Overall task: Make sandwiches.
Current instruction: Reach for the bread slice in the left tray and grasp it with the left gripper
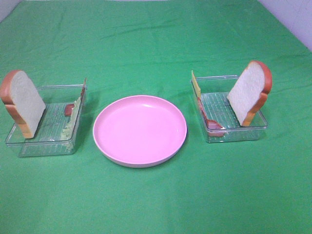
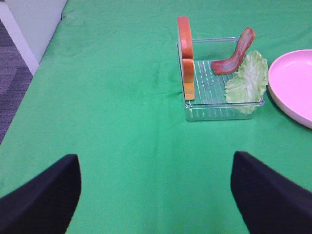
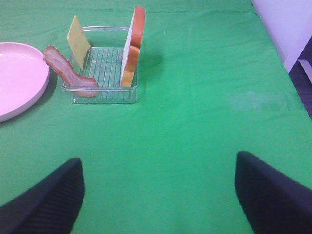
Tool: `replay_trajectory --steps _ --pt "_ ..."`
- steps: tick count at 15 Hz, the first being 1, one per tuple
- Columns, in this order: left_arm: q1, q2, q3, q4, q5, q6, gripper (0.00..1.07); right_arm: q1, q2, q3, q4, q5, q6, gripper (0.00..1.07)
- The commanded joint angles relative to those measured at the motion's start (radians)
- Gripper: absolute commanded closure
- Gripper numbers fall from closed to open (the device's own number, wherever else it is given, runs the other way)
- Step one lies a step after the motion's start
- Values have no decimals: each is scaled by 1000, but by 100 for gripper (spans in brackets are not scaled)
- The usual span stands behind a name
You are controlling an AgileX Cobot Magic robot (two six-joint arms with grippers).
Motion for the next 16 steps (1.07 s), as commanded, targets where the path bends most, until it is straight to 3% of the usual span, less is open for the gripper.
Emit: replay_trajectory --steps 1,7,10,11,16 --pt "0 -20 1 -8 -10 -3 26 -2 -15 5 -2 -6 -12 28" --pt "0 -9 -16 -8 -29 -11 26 -2 -15 5 -2 -6 -12 28" --pt "0 77 -70 -7 -168 -11 26 -2 -15 5 -2 -6 -12 28" --pt "0 224 -107 -10 -287 -30 26 -2 -15 5 -2 -6 -12 28" --pt "0 671 -320 -18 -278 -29 26 -2 -15 5 -2 -6 -12 28"
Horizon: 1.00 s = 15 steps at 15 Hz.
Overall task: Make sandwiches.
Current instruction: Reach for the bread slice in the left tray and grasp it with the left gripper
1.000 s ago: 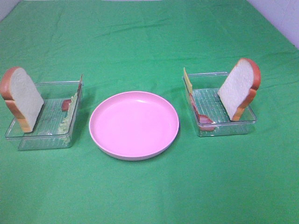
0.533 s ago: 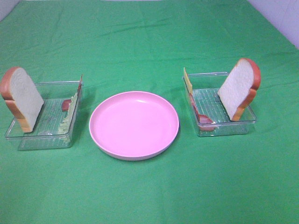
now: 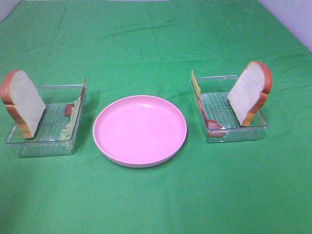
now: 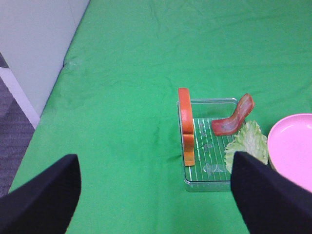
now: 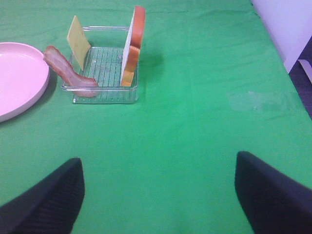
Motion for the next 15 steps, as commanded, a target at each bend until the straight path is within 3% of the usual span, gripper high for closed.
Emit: replay_trajectory --steps 1,7,11,15 --pt "0 214 -110 -17 22 -6 26 -2 -15 5 -2 -6 -12 28" --pt "0 811 -456 -27 257 -6 26 -2 -15 5 -2 -6 -12 28" --pt "-3 1088 -591 -61 311 -7 26 -2 -15 5 -2 -6 -12 28" --pt "-67 1243 -633 -46 315 -23 26 -2 -15 5 -2 -6 -12 28"
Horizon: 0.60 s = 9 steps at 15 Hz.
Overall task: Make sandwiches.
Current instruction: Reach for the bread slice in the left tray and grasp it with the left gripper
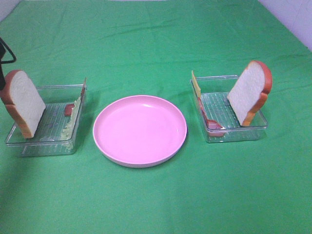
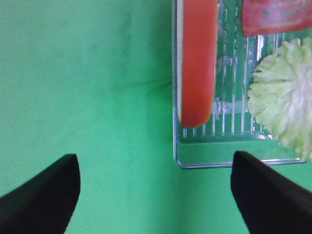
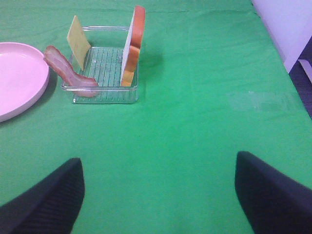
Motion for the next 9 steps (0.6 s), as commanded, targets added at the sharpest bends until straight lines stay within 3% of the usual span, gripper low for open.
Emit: replay_trajectory --steps 1,6,9 --pt "-61 52 -18 1 -29 -47 26 -2 -15 5 -2 -6 -12 28" --pt "-106 110 -18 105 -122 -169 28 -2 -15 5 -2 -6 -12 28" --pt "-106 134 -17 111 -172 -184 32 -2 -14 5 -1 -6 -12 28"
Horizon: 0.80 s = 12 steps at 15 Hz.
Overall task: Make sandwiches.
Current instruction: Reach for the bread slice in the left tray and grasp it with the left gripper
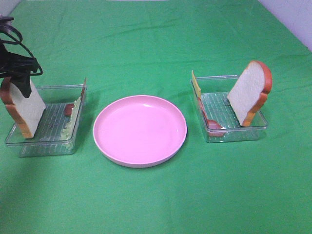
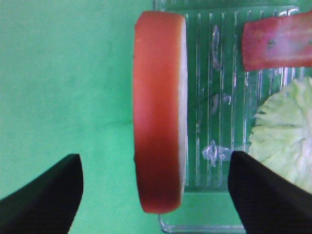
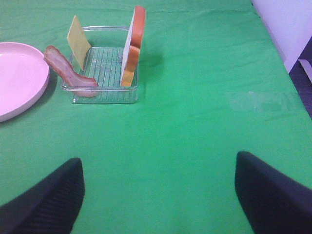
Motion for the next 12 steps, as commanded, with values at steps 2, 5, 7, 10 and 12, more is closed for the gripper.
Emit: replay_trajectory --steps 2,5,7,10,12 --pt "-5 28 -4 3 -58 -28 43 -2 -14 5 -2 -6 -12 28" --pt "-5 30 -4 3 -57 -43 60 -2 -14 5 -2 -6 -12 28" --pt "-5 30 -4 3 -56 -43 70 -2 -14 5 -2 -6 -12 28" --pt "-5 30 -4 4 -57 -43 93 -2 -14 5 -2 -6 -12 28" --pt "-5 30 -4 4 -52 -43 106 -2 -14 5 -2 -6 -12 28"
